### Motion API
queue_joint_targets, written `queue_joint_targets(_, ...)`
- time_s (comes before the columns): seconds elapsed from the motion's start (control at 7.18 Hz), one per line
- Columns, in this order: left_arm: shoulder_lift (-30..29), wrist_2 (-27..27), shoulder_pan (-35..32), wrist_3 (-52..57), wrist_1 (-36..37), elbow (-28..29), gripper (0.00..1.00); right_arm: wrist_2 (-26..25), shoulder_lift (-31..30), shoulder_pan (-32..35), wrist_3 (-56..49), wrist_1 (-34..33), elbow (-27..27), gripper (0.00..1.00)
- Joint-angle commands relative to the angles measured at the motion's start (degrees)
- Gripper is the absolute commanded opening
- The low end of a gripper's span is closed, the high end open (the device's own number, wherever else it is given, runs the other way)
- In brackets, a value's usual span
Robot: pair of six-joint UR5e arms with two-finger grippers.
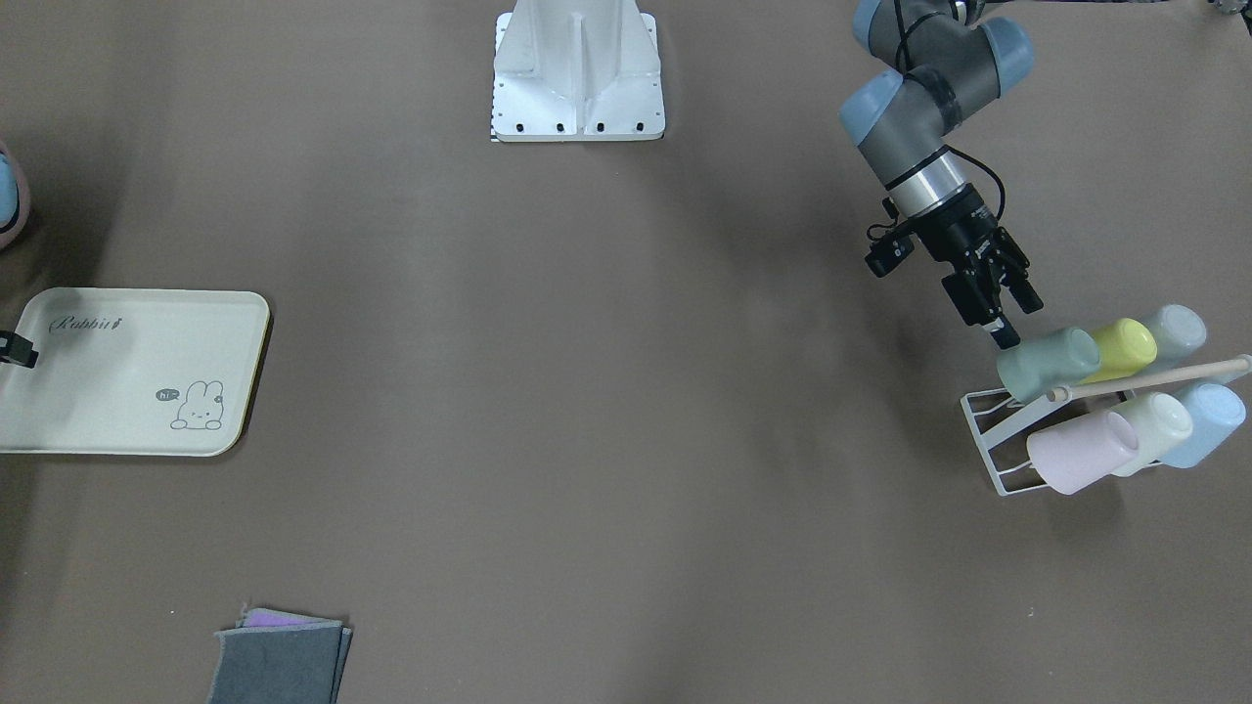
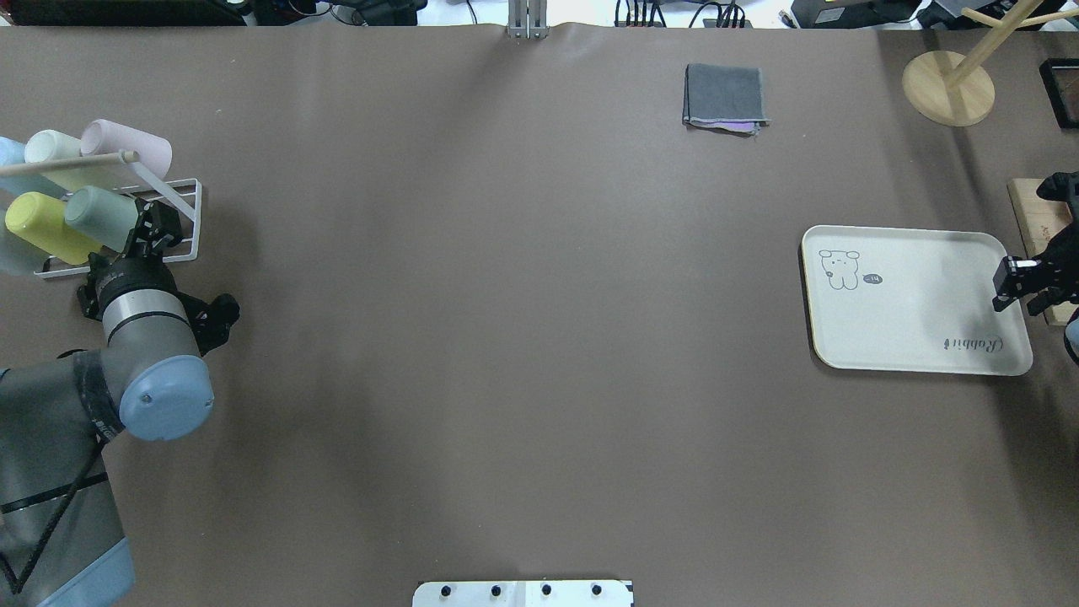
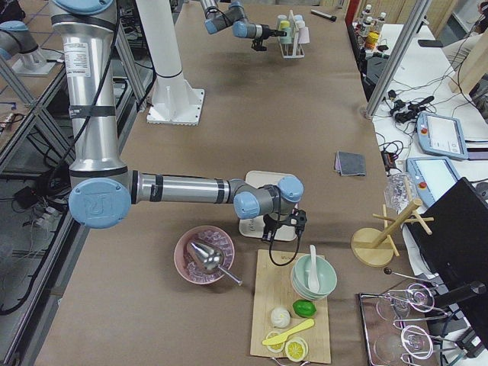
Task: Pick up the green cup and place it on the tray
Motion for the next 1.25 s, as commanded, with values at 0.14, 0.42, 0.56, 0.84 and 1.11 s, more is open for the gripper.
queue_joint_targets(0.14,-0.8,4.2,1.0,-0.1,-1.7,3.7,0.98,0.0,-1.3,0.0,-0.2,0.1,0.2,0.5)
queue_joint_targets(0.42,-1.5,6.2,1.3,-2.8,-1.7,7.3,0.98,-0.1,-1.4,0.0,-0.2,0.1,0.3,0.35)
queue_joint_targets(0.56,-1.2,7.9,1.3,-2.2,-1.6,7.0,0.98,-0.1,-1.4,0.0,-0.2,0.1,0.3,0.3)
queue_joint_targets(0.84,-1.0,10.9,1.6,-2.2,-1.3,9.3,0.98,-0.2,-1.3,-0.1,-0.2,0.0,0.1,0.25)
queue_joint_targets(1.11,-0.8,13.0,2.5,-2.2,-1.0,11.9,0.98,-0.1,-1.0,-0.1,-0.2,0.0,0.1,0.13)
